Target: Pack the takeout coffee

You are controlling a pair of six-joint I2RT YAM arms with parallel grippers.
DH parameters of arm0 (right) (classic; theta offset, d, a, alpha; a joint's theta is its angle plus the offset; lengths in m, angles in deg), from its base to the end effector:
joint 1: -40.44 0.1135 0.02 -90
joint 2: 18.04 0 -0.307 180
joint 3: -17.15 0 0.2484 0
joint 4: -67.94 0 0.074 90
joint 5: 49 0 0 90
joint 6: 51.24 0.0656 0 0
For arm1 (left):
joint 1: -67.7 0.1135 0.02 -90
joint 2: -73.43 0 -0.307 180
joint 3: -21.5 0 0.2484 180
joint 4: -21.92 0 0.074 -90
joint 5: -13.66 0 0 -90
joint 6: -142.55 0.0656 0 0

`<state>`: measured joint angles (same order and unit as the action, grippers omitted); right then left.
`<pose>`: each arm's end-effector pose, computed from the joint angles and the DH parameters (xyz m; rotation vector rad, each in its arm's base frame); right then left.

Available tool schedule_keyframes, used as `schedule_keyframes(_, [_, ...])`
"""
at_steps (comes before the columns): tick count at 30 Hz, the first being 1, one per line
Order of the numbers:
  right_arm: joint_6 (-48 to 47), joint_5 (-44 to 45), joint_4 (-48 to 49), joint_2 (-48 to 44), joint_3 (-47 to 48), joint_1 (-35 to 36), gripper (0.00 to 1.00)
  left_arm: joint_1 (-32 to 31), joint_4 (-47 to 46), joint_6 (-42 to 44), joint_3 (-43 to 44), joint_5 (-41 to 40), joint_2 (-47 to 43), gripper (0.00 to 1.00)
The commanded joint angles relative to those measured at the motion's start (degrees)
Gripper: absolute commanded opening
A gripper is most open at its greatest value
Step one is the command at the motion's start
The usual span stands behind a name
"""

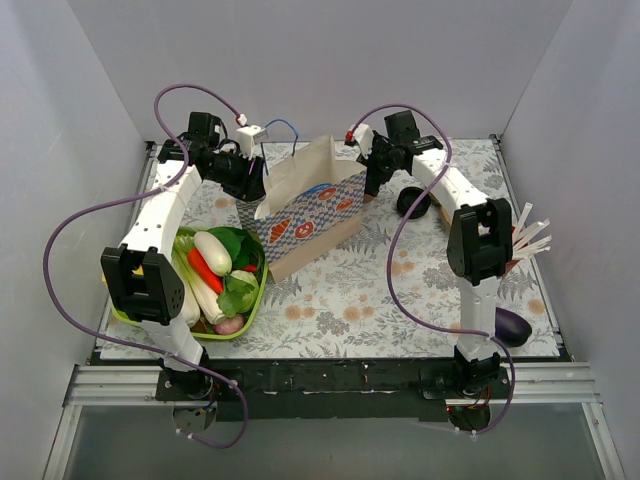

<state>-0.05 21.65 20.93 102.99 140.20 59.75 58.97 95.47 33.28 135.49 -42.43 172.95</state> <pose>0.4860 0.1933 0.2892 -1.2624 1.9364 0.2256 0.3674 -0.0934 0.3682 -0.0206 2.6152 -0.9453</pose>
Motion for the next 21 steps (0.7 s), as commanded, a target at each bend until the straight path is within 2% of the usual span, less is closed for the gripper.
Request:
schedule_keyframes(1, [0.49, -1.12, 0.08, 0.43, 2.72, 0.11, 0.97, 0.12, 0.90, 0.98, 1.33, 0.28, -1.62, 0.41])
schedule_keyframes(11, [0.14, -0.33, -1.24, 1.75, 3.42, 0.11, 0.87, 0.12, 0.90, 0.90, 0.89, 0.28, -1.79, 0.41])
schedule_keyframes(21, [-0.30, -0.60, -2.73, 1.84, 3.34, 0.20, 0.73, 0.12, 0.72, 0.72, 0.80, 0.28, -1.70, 0.41])
